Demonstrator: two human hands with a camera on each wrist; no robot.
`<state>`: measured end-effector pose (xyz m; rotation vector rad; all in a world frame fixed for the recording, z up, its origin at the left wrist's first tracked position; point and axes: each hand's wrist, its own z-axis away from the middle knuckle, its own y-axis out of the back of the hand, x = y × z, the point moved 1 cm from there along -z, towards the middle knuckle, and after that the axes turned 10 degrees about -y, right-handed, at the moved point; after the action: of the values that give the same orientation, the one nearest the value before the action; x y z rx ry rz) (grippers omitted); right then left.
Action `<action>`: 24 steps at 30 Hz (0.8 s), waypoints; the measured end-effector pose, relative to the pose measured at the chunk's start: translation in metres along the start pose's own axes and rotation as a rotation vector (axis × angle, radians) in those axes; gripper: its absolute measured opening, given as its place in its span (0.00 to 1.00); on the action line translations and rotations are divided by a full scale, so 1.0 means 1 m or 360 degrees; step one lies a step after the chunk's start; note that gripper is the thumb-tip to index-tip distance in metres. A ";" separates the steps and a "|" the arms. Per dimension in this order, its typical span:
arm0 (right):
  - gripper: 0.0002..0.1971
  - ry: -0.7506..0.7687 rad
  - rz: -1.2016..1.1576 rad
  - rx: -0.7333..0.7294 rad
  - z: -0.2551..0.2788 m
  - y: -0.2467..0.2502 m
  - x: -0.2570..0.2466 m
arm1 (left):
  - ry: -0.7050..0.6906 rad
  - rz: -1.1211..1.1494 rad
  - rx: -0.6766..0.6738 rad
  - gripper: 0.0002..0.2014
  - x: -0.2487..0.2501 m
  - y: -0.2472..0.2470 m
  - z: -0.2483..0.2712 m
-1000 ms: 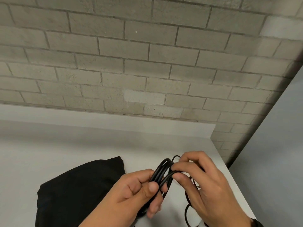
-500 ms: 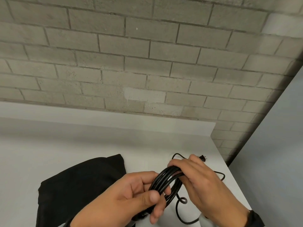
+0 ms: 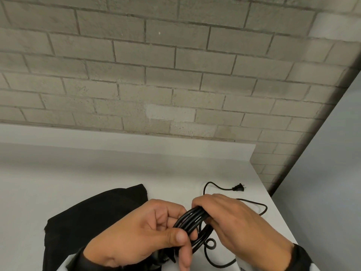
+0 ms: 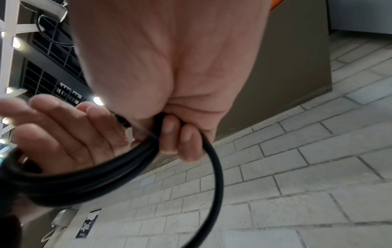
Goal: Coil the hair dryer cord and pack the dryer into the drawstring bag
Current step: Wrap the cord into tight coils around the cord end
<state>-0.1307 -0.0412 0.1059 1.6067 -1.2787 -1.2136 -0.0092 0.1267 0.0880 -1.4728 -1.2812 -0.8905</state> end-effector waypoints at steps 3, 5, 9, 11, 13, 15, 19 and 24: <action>0.12 -0.0091 -0.0107 -0.0005 0.003 -0.003 0.002 | -0.0051 -0.0112 0.0113 0.11 -0.003 0.003 -0.001; 0.14 -0.0184 -0.0185 0.0037 0.003 -0.005 0.005 | -0.0102 -0.0153 0.0198 0.12 -0.004 0.001 -0.001; 0.15 -0.0364 -0.0371 0.0047 0.006 -0.009 0.009 | -0.0097 -0.0233 0.0238 0.13 -0.011 0.001 0.004; 0.14 -0.0422 -0.0453 0.0076 0.006 -0.010 0.008 | -0.0101 -0.0368 0.0290 0.15 -0.015 0.001 0.005; 0.14 -0.0458 -0.0485 0.0095 0.007 -0.012 0.006 | -0.0114 -0.0434 0.0353 0.17 -0.018 -0.003 0.005; 0.13 -0.0476 -0.0529 0.0141 0.007 -0.016 0.005 | -0.0151 -0.0442 0.0412 0.18 -0.020 -0.007 0.005; 0.14 -0.0535 -0.0597 0.0181 0.008 -0.024 0.004 | -0.0186 -0.0519 0.0534 0.18 -0.025 -0.013 0.008; 0.13 -0.0539 -0.0666 0.0139 0.007 -0.024 0.000 | -0.0143 -0.0768 0.0632 0.24 -0.032 -0.014 0.013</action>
<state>-0.1306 -0.0354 0.0813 1.8491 -1.2443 -1.7691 -0.0291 0.1296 0.0568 -0.9141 -1.8053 -0.8139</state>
